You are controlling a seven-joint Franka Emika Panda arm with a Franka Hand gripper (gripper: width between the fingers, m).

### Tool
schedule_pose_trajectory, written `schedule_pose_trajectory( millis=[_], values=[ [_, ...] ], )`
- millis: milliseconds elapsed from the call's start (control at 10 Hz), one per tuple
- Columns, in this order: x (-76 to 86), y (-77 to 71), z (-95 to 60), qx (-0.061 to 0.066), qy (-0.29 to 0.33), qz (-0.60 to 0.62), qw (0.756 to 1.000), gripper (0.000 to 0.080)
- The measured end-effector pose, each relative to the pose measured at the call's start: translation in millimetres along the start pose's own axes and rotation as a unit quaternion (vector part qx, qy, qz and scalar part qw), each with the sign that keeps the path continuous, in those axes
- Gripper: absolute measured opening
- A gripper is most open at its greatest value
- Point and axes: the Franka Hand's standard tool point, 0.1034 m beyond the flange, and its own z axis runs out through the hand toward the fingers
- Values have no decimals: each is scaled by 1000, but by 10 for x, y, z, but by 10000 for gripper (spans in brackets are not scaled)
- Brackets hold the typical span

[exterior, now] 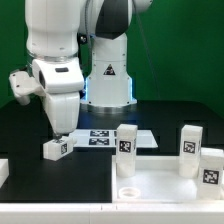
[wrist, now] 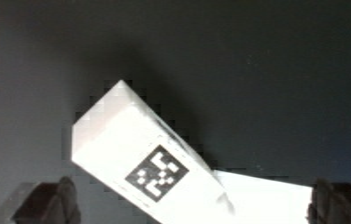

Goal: Assemble square table

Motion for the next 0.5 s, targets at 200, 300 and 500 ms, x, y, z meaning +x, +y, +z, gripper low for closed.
schedule_pose_trajectory(
  millis=[200,300,500],
  values=[
    [-4,3,-3,0,0,60,998,649],
    [-32,25,-36,-3,-1,133,991,649],
    [-49,67,-85,-6,10,286,958,649]
  ],
)
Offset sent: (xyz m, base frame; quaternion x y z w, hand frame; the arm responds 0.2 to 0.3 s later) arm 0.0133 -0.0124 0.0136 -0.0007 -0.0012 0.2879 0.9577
